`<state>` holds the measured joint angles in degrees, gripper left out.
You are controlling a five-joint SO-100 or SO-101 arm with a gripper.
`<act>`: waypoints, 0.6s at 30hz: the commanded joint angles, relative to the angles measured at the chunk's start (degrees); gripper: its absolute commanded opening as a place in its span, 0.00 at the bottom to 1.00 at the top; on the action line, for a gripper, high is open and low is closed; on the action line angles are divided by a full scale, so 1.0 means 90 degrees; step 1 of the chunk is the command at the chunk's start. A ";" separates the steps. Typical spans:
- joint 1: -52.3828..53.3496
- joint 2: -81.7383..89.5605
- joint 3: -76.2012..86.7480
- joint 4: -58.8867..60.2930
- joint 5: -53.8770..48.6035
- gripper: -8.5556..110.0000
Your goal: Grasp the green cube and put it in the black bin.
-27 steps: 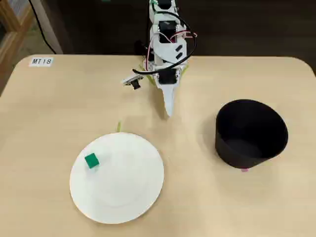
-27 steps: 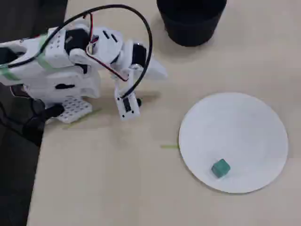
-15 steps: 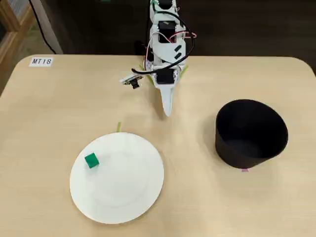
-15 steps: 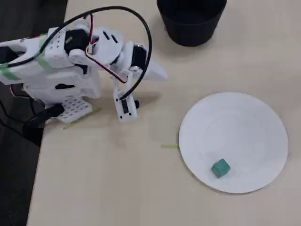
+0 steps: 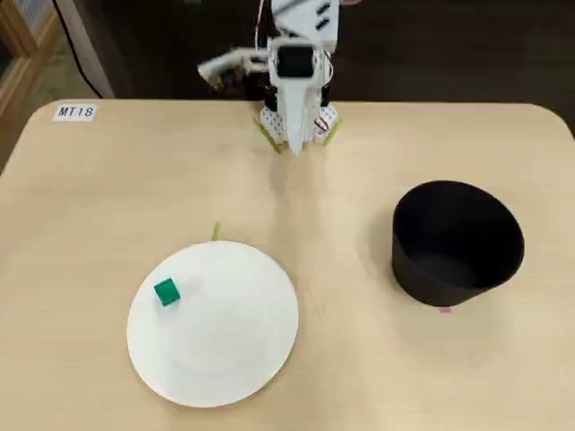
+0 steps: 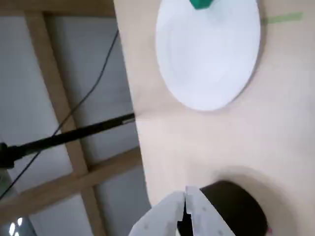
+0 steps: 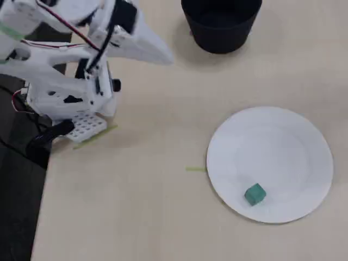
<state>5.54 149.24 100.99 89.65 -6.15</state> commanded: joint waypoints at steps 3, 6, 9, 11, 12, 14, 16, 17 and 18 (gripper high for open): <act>-0.0742 -0.2715 -0.3145 0.0596 -0.1680 0.07; -0.0781 -0.3271 -0.2285 0.0498 -0.2939 0.07; -0.0479 -0.3418 -0.2080 -0.0049 -0.2852 0.07; -0.0078 -0.3828 -0.2109 -0.0107 -0.2734 0.07; 0.0166 -0.4131 -0.2119 -0.0078 -0.2754 0.07; 0.0615 -0.4678 -0.2148 -0.0039 -0.2891 0.07; 0.0947 -0.5068 -0.2168 -0.0166 -0.2881 0.07; 0.1074 -0.5254 -0.2217 -0.0254 -0.2852 0.07; 0.1201 -0.5469 -0.2305 -0.0312 -0.2793 0.07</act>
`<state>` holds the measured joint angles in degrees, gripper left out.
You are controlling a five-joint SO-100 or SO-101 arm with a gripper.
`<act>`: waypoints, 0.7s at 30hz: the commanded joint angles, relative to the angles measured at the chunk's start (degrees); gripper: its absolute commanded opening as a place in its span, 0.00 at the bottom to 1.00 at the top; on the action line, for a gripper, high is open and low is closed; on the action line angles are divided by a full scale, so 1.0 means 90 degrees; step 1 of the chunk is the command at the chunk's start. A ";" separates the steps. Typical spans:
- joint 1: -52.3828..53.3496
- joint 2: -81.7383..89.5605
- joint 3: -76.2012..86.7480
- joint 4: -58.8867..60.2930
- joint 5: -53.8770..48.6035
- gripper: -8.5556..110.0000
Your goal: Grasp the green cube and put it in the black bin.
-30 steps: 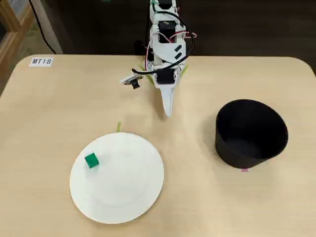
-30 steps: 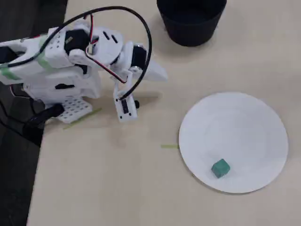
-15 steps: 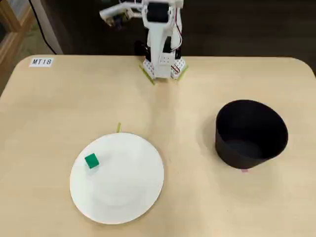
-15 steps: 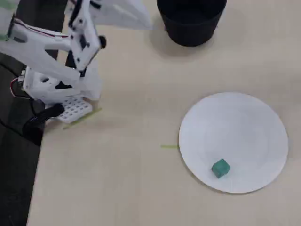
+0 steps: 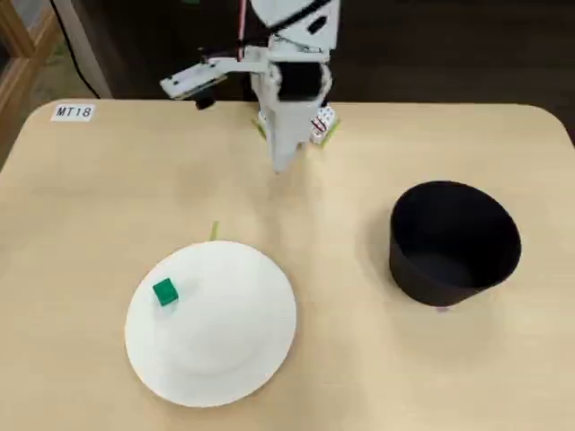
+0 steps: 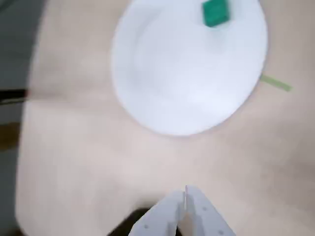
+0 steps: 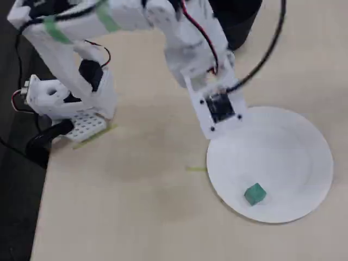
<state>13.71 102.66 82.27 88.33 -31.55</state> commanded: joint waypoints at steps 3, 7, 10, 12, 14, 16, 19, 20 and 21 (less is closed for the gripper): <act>0.0645 -0.1172 -0.0752 -0.0156 0.0205 0.07; 0.0889 -0.2715 -0.2334 0.0459 0.0342 0.07; 0.0937 -0.3340 -0.3223 0.0527 0.1221 0.07; 0.0879 -0.3340 -0.3232 -0.0010 0.2148 0.07; 0.0801 -0.3506 -0.3447 -0.0361 0.2822 0.07; 0.0820 -0.3955 -0.4033 -0.0156 0.3428 0.07; 0.0986 -0.4492 -0.4707 0.0303 0.4209 0.07; 0.1035 -0.4570 -0.4746 0.0361 0.4453 0.07; 0.1074 -0.4639 -0.4746 0.0381 0.4688 0.07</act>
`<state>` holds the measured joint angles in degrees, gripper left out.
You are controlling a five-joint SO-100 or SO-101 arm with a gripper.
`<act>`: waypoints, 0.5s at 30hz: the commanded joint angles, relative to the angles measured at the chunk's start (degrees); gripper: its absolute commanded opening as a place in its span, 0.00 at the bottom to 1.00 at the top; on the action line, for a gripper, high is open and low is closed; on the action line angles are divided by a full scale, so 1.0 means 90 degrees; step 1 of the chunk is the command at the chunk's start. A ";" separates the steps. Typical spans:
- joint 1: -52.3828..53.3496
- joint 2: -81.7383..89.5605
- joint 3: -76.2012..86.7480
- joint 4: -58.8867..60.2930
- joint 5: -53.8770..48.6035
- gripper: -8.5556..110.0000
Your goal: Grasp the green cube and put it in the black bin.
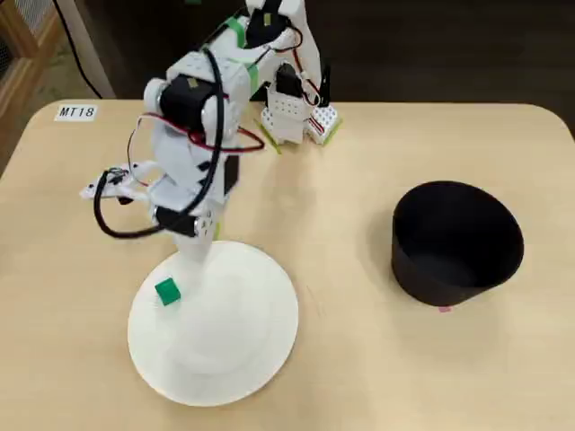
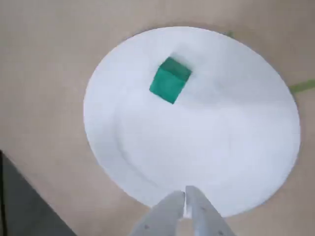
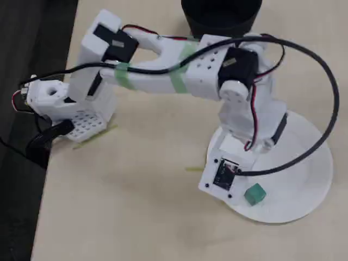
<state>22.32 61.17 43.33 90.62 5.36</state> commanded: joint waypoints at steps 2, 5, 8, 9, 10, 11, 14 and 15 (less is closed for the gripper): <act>0.0176 -0.0166 -0.0420 0.0137 0.0967 0.07; 0.0283 -0.0332 -0.0449 0.0137 0.1377 0.07; 0.0439 -0.0459 -0.0459 0.0137 0.1543 0.07; 0.0469 -0.0508 -0.0488 0.0137 0.1543 0.07; 0.0498 -0.0537 -0.0498 0.0137 0.1533 0.07; 0.0527 -0.0576 -0.0498 0.0107 0.1523 0.07; 0.0605 -0.0645 -0.0566 0.0039 0.1553 0.07; 0.0635 -0.0703 -0.0654 0.0039 0.1582 0.07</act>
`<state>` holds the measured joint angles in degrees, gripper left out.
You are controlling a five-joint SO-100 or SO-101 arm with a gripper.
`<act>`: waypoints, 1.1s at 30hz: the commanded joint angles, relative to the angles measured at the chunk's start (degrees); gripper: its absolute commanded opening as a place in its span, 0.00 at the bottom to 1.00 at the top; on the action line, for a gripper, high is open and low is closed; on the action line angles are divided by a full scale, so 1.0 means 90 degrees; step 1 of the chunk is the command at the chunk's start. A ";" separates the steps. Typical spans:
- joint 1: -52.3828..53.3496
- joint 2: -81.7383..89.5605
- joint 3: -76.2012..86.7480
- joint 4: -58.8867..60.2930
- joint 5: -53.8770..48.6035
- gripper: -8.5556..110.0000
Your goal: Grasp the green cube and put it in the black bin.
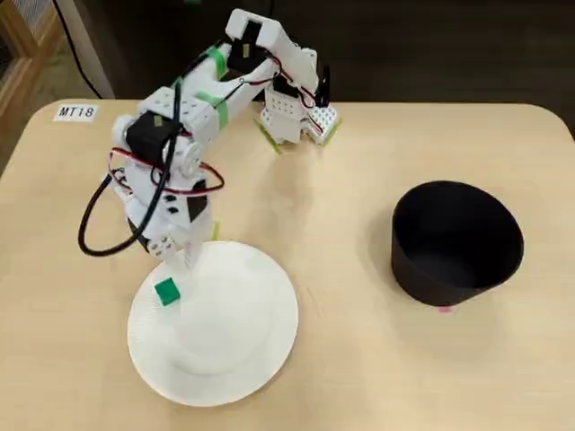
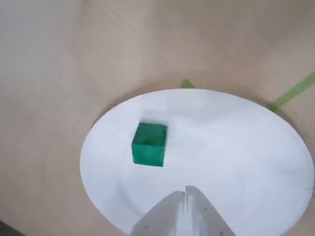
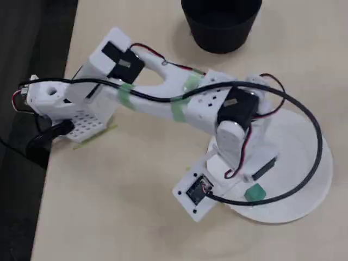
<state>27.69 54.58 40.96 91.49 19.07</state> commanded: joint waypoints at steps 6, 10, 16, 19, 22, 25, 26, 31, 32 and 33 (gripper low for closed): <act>0.0039 -0.0986 -0.1924 0.0713 -0.0244 0.21; 0.0078 -0.1865 -0.3408 0.1348 -0.0273 0.23; 0.0166 -0.2168 -0.3662 0.1367 -0.0313 0.25; 0.0195 -0.2295 -0.3662 0.1396 -0.0342 0.25; 0.0205 -0.2451 -0.3721 0.1396 -0.0322 0.25; 0.0195 -0.2549 -0.3740 0.1406 -0.0342 0.25; 0.0186 -0.2578 -0.3760 0.1406 -0.0361 0.25; 0.0146 -0.2881 -0.4180 0.1406 -0.0361 0.24; 0.0137 -0.2939 -0.4248 0.1406 -0.0352 0.24; 0.0137 -0.2988 -0.4287 0.1406 -0.0352 0.24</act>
<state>29.27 27.33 5.62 103.97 16.00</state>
